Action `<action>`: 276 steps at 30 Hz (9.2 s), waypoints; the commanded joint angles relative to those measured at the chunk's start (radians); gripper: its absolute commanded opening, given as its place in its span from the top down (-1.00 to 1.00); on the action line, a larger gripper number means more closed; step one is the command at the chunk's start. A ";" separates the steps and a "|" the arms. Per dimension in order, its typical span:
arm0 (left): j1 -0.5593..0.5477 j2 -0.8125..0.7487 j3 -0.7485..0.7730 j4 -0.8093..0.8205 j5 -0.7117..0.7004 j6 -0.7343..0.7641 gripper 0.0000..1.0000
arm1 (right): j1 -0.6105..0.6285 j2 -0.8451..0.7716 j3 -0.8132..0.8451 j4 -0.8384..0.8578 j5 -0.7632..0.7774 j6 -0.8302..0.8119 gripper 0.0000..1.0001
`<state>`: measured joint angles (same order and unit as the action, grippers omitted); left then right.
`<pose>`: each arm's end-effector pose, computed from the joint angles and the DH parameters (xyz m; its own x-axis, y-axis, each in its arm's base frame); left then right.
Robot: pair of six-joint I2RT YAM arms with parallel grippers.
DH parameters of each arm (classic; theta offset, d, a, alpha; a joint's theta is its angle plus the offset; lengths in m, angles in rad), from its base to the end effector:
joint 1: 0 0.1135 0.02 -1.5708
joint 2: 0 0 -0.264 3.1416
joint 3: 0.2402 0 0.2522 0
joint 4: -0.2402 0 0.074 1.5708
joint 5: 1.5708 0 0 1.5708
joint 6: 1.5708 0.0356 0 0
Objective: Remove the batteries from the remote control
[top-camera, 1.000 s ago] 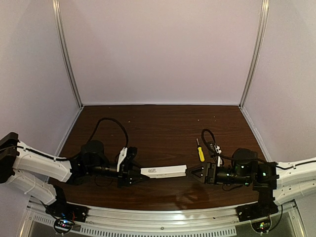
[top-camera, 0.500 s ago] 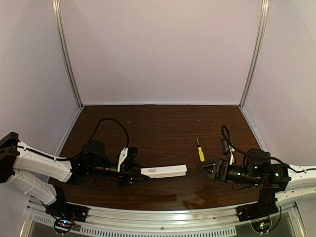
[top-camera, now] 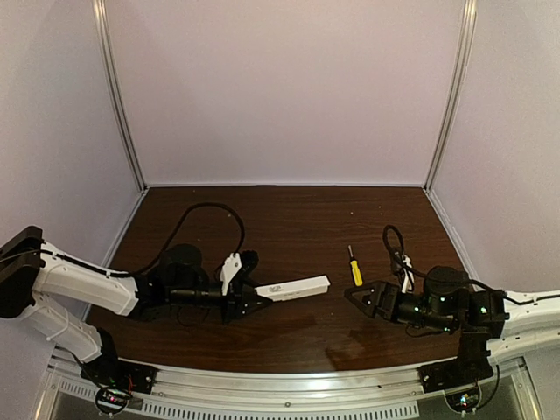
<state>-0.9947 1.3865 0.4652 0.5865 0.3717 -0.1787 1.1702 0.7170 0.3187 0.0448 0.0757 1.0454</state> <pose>0.1356 -0.2324 0.1790 -0.3482 0.2321 -0.9082 0.9210 0.2654 -0.2853 0.0699 0.1581 0.2094 -0.8381 0.2331 -0.4932 -0.3298 0.5036 0.7985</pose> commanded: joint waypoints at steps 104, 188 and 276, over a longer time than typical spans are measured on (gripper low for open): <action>-0.050 0.103 0.119 -0.105 0.091 0.084 1.00 | -0.224 0.423 -0.021 0.420 -0.558 0.004 0.08; -0.050 0.108 0.128 -0.122 0.065 0.088 1.00 | -0.211 0.383 -0.030 0.334 -0.485 -0.027 0.69; -0.050 -0.171 -0.039 -0.202 -0.154 -0.056 1.00 | -0.211 0.575 0.203 0.639 -0.572 -0.094 1.00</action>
<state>-1.0409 1.2358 0.4397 0.3622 0.2375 -0.2199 0.9577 1.2476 0.4751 0.5968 -0.4412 0.9394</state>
